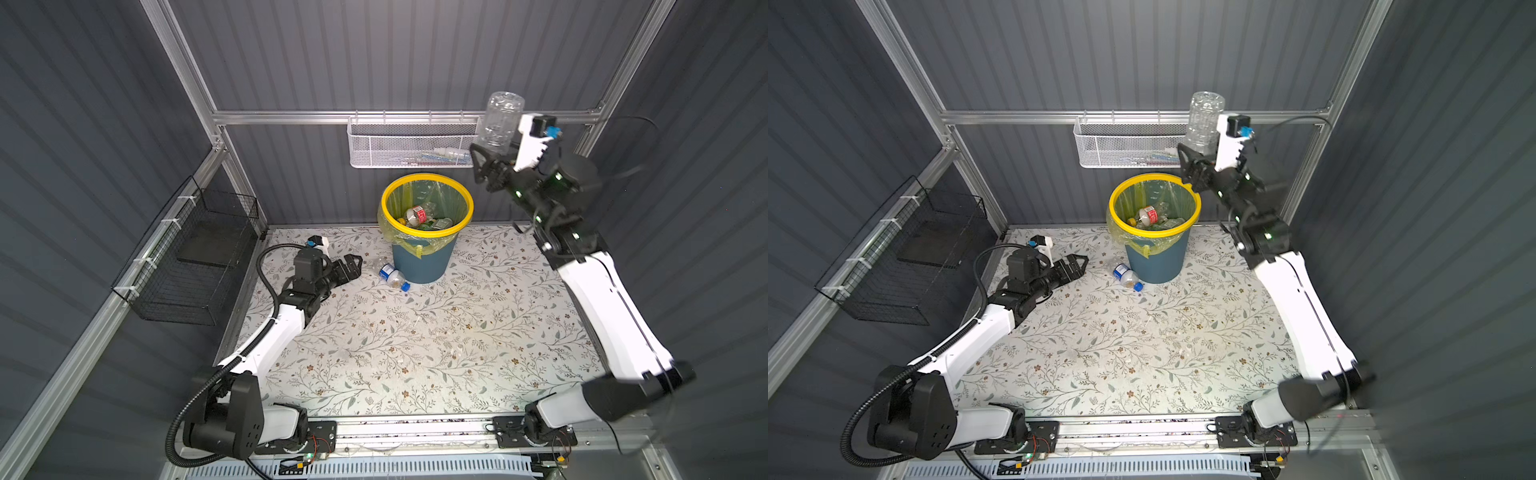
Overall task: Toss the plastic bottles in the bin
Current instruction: 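Lift the blue-capped bottle high and swing it over the bin with the right gripper, then release the blue-capped bottle into the bin while the left gripper lowers to the blue-labelled bottle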
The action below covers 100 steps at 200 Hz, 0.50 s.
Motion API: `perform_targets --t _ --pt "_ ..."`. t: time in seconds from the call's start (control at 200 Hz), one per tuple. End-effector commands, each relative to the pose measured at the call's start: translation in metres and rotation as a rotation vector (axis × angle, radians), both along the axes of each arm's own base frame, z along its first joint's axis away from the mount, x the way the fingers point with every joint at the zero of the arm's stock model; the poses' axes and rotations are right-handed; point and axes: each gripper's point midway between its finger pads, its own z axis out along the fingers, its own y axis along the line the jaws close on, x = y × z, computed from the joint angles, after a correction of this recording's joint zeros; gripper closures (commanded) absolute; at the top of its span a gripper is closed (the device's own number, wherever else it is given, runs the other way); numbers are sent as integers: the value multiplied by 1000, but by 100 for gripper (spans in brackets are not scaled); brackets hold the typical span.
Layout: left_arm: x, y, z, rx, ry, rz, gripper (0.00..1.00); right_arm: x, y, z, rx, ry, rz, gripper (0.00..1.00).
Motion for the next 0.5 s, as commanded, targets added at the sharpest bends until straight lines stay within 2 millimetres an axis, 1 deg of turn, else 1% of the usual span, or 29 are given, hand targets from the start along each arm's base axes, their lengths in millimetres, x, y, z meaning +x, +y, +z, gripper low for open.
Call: perform_targets --t 0.0,0.02,0.025,0.03,0.055,0.06,0.09,0.155,0.265,0.355,0.39,0.41,0.495 --pt "-6 -12 -6 26 16 21 0 20 10 -90 -90 343 -1 1" --pt "-7 -14 -8 25 19 18 0 20 8 -89 -83 333 -15 1" --pt "-7 -14 -8 24 19 18 0 20 7 -94 -86 343 -19 1" --pt "-7 -15 -8 23 20 17 0 17 5 -88 -77 325 -27 1" --pt "-7 -16 -12 19 27 13 0 15 0 -88 -72 312 -42 1" --pt "-7 -16 -12 17 27 13 0 15 -1 -84 -65 296 -45 1" --pt "-6 -17 -16 18 37 9 0 12 -5 -80 -48 269 -58 1" --pt "-4 -20 -23 25 62 0 0 9 -14 -83 -29 279 -73 1" --pt "4 -28 -28 -2 73 -17 0 7 -25 -89 -28 311 -88 1" --pt "10 -37 -33 -27 92 -28 0 5 -37 -99 -8 328 -115 1" --pt "12 -41 -35 -32 99 -33 0 3 -41 -100 5 328 -119 1" --pt "12 -44 -36 -35 101 -36 0 4 -45 -104 14 336 -123 1" --pt "15 -55 -41 -48 110 -49 0 1 -55 -107 37 327 -139 1"
